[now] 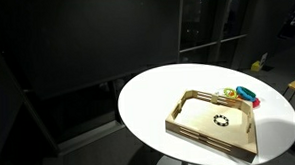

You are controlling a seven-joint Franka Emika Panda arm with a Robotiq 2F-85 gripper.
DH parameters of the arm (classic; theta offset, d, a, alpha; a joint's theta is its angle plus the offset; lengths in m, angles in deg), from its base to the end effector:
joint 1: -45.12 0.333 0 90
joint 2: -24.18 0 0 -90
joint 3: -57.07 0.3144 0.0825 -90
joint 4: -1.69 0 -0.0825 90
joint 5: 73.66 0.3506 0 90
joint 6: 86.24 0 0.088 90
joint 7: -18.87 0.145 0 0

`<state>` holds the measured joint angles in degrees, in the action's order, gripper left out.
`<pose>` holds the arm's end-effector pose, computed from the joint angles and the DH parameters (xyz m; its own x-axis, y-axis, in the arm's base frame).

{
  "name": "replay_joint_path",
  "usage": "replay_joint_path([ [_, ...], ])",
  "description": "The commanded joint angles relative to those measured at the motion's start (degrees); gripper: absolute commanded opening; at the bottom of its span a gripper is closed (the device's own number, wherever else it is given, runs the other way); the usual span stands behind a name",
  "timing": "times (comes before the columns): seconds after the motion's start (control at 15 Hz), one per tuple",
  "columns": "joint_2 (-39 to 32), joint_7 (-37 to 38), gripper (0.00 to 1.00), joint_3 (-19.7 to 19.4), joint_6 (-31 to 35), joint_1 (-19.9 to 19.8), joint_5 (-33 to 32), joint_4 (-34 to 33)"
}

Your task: Remove the black and white ring from the box and place it on top of the blue ring

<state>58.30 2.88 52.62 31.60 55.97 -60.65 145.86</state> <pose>0.3529 0.0582 0.4675 0.9425 0.2792 0.1835 0.3152 -0.9252 -0.2112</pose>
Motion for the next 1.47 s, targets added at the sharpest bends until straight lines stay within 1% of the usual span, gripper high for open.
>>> replay_joint_path([
  [0.0, -1.41, 1.12, 1.00, 1.46, 0.33, -1.48, -0.12, -0.94],
  [0.53, -9.30, 6.03, 1.00, 4.47, 0.97, -3.09, -1.29, -6.54],
  [1.0, -19.09, 15.19, 1.00, 8.97, 7.32, -5.05, -7.80, -9.50],
  [1.2, -23.19, 18.76, 1.00, 9.95, 8.74, -5.37, -11.11, -9.94],
  [1.4, -27.29, 20.75, 1.00, 10.10, 10.38, -5.33, -13.20, -9.94],
])
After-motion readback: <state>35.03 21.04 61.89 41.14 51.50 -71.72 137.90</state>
